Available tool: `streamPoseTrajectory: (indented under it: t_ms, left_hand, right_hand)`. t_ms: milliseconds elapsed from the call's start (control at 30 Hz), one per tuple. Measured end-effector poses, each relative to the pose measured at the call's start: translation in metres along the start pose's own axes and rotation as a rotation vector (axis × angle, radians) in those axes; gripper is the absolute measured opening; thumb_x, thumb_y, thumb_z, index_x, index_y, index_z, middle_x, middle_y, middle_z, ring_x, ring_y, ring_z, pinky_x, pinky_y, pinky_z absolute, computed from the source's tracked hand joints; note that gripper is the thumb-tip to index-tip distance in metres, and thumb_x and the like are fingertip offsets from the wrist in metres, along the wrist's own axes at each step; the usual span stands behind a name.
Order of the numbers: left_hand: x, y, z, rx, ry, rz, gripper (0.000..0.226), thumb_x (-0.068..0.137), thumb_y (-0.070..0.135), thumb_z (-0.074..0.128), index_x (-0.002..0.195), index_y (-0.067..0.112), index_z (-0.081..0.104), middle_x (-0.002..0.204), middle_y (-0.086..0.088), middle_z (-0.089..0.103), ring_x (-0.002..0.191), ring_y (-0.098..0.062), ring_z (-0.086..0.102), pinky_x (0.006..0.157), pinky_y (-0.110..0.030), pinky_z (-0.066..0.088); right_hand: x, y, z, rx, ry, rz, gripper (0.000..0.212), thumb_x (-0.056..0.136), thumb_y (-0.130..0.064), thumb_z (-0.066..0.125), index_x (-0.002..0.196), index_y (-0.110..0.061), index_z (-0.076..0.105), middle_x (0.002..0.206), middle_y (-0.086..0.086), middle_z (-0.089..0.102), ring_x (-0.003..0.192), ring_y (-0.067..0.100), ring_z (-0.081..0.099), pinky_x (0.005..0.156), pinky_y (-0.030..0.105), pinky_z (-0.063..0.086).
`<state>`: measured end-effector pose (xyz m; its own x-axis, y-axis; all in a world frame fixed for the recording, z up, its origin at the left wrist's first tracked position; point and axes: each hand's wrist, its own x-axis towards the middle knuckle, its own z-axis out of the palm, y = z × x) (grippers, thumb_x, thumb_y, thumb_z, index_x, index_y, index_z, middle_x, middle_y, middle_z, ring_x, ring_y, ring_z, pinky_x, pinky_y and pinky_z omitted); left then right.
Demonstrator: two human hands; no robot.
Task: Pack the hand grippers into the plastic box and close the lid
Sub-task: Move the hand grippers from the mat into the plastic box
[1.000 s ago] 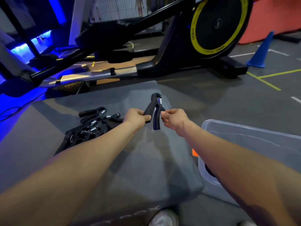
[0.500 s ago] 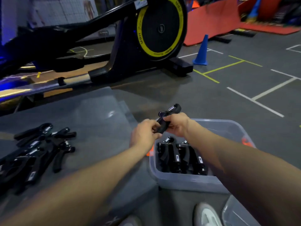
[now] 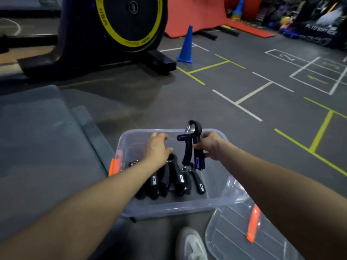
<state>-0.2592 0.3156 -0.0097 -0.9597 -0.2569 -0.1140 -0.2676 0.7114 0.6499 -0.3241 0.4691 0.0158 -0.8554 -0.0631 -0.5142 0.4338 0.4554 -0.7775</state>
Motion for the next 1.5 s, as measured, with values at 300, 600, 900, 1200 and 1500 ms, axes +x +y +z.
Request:
streamPoseTrajectory:
  t_ms: [300, 600, 900, 1200, 1500]
  left_hand:
    - [0.039, 0.006, 0.043, 0.169, -0.033, 0.119, 0.057, 0.089, 0.020, 0.061, 0.141, 0.023, 0.037, 0.144, 0.007, 0.034, 0.132, -0.021, 0.036, 0.107, -0.036, 0.034]
    - [0.074, -0.003, 0.065, 0.254, 0.010, 0.158, 0.069, 0.087, 0.018, 0.062, 0.146, 0.026, 0.027, 0.156, 0.009, 0.020, 0.146, -0.016, 0.016, 0.118, -0.032, 0.014]
    - [0.092, -0.014, 0.073, 0.336, 0.094, 0.239, 0.070, 0.086, 0.018, 0.063, 0.146, 0.027, 0.029, 0.152, 0.007, 0.033, 0.144, -0.015, 0.021, 0.120, -0.030, 0.001]
    - [0.092, -0.013, 0.077, 0.326, 0.117, 0.222, 0.070, 0.085, 0.018, 0.065, 0.145, 0.028, 0.031, 0.149, 0.006, 0.036, 0.144, -0.016, 0.022, 0.120, -0.033, 0.001]
    - [0.091, -0.013, 0.077, 0.322, 0.108, 0.228, 0.071, 0.084, 0.019, 0.066, 0.145, 0.028, 0.029, 0.150, 0.006, 0.034, 0.145, -0.016, 0.020, 0.120, -0.033, 0.000]
  right_hand:
    - [0.049, 0.067, -0.026, -0.099, 0.041, 0.123, 0.028, 0.079, 0.006, 0.066, 0.064, -0.013, 0.053, 0.079, 0.014, 0.061, 0.078, 0.028, 0.062, 0.089, 0.053, 0.053]
    - [0.106, 0.122, -0.010, -0.097, 0.084, 0.205, 0.028, 0.070, 0.005, 0.074, 0.058, -0.014, 0.056, 0.075, 0.014, 0.061, 0.072, 0.027, 0.062, 0.078, 0.057, 0.056]
    - [0.145, 0.155, -0.001, -0.106, 0.086, 0.230, 0.034, 0.074, 0.008, 0.071, 0.062, -0.017, 0.052, 0.068, 0.006, 0.057, 0.080, 0.024, 0.057, 0.062, 0.032, 0.049]
    - [0.146, 0.157, 0.002, 0.069, 0.088, 0.292, 0.036, 0.083, 0.018, 0.050, 0.115, 0.005, 0.061, 0.063, 0.004, 0.047, 0.049, 0.014, 0.043, 0.027, 0.008, 0.035]
    - [0.144, 0.157, 0.003, -0.328, 0.066, 0.227, 0.017, 0.082, -0.003, 0.060, 0.094, -0.009, 0.069, 0.079, 0.009, 0.054, 0.064, 0.015, 0.046, 0.057, 0.027, 0.042]
